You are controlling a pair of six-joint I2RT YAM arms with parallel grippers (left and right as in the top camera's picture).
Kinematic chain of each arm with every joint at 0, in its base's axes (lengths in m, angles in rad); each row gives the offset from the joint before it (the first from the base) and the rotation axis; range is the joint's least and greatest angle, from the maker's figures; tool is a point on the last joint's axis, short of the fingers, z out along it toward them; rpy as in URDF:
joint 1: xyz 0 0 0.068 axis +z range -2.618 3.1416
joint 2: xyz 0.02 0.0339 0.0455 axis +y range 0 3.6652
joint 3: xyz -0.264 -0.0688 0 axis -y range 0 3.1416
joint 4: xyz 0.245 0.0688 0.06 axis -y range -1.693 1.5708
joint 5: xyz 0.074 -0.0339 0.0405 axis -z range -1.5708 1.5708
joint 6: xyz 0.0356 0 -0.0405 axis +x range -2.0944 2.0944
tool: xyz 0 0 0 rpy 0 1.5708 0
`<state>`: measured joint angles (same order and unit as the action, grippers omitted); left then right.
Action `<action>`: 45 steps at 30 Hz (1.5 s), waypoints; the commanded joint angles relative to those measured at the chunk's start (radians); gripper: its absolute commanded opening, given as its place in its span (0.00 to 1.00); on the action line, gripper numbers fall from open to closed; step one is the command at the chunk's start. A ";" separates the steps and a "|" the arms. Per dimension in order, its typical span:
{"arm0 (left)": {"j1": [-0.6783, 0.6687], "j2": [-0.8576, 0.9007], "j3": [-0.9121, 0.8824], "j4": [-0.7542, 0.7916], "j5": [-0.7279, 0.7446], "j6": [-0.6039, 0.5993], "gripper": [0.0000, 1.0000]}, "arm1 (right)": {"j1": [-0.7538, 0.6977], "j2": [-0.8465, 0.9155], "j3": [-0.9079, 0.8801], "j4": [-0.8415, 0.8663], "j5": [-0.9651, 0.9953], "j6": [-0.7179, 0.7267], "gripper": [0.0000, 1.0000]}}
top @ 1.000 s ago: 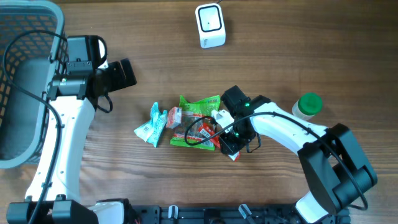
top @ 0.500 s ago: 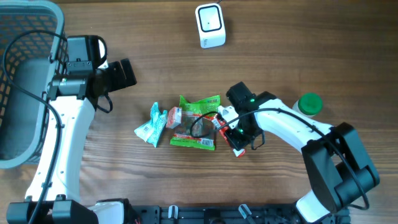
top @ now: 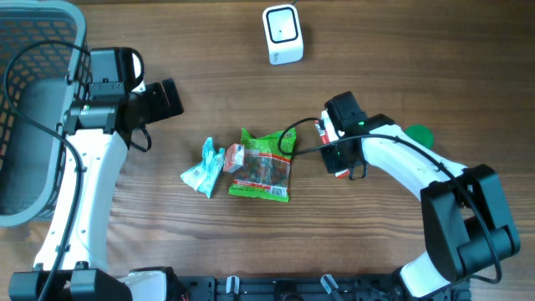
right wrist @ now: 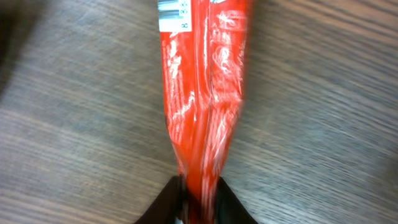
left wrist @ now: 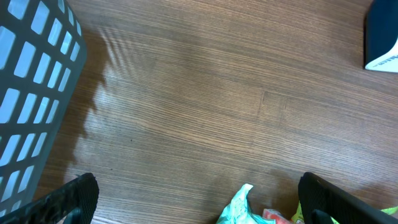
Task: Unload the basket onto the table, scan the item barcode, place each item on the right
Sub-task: 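Lift the red sticks with the right gripper toward the scanner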
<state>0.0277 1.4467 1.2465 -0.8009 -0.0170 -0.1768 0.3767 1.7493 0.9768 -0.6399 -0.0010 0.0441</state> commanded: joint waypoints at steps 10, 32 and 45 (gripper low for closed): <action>0.003 -0.007 0.018 0.003 -0.006 0.013 1.00 | -0.096 -0.080 0.181 -0.180 -0.117 0.008 0.59; 0.003 -0.007 0.018 0.003 -0.006 0.013 1.00 | -0.180 -0.051 -0.075 0.000 -0.262 -0.093 0.37; 0.003 -0.007 0.018 0.003 -0.006 0.013 1.00 | -0.180 -0.051 -0.095 0.105 -0.251 -0.037 0.34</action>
<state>0.0277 1.4467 1.2465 -0.8013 -0.0170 -0.1768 0.1947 1.6848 0.8856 -0.5434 -0.2623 -0.0265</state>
